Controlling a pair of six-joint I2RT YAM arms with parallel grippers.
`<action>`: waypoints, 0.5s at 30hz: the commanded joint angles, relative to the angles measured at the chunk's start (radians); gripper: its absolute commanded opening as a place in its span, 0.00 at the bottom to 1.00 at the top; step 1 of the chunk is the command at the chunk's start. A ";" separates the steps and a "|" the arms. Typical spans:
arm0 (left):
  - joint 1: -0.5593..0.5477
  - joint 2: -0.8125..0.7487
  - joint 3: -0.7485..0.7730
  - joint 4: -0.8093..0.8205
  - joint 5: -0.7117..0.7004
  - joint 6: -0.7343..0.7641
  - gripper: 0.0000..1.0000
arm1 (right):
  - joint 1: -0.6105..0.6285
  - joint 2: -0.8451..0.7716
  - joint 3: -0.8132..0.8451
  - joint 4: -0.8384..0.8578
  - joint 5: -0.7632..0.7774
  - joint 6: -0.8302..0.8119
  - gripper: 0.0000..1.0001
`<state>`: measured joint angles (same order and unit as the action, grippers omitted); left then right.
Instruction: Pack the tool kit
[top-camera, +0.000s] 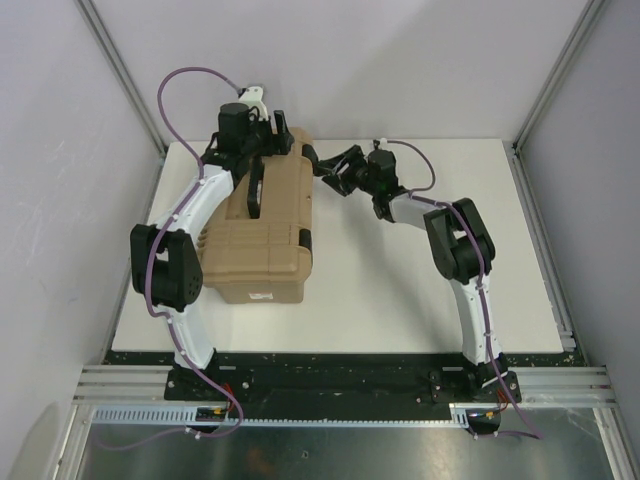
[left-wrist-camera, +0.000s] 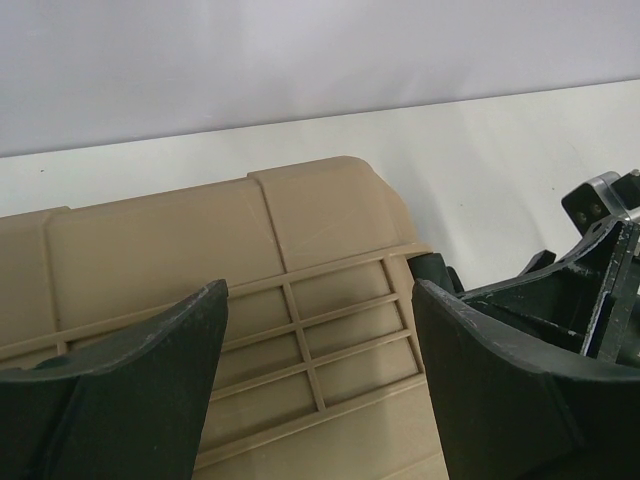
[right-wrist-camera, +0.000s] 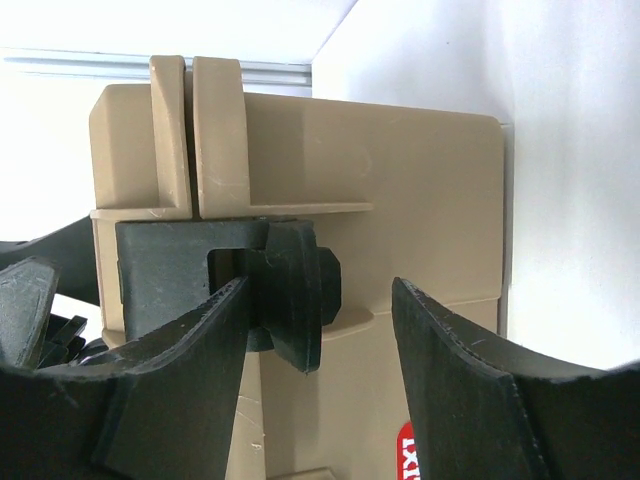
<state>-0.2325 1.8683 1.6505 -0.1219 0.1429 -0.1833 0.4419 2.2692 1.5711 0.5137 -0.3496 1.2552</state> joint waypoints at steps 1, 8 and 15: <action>-0.007 0.008 -0.034 -0.136 -0.010 -0.003 0.80 | 0.024 -0.048 -0.051 -0.059 -0.036 -0.036 0.61; -0.007 0.006 -0.034 -0.137 -0.013 -0.001 0.80 | 0.006 -0.084 -0.091 -0.140 0.014 -0.087 0.53; -0.007 0.007 -0.034 -0.136 -0.019 0.007 0.80 | -0.006 -0.114 -0.040 -0.351 0.115 -0.204 0.37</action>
<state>-0.2337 1.8683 1.6505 -0.1219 0.1349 -0.1829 0.4374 2.1857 1.5078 0.4294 -0.3138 1.1908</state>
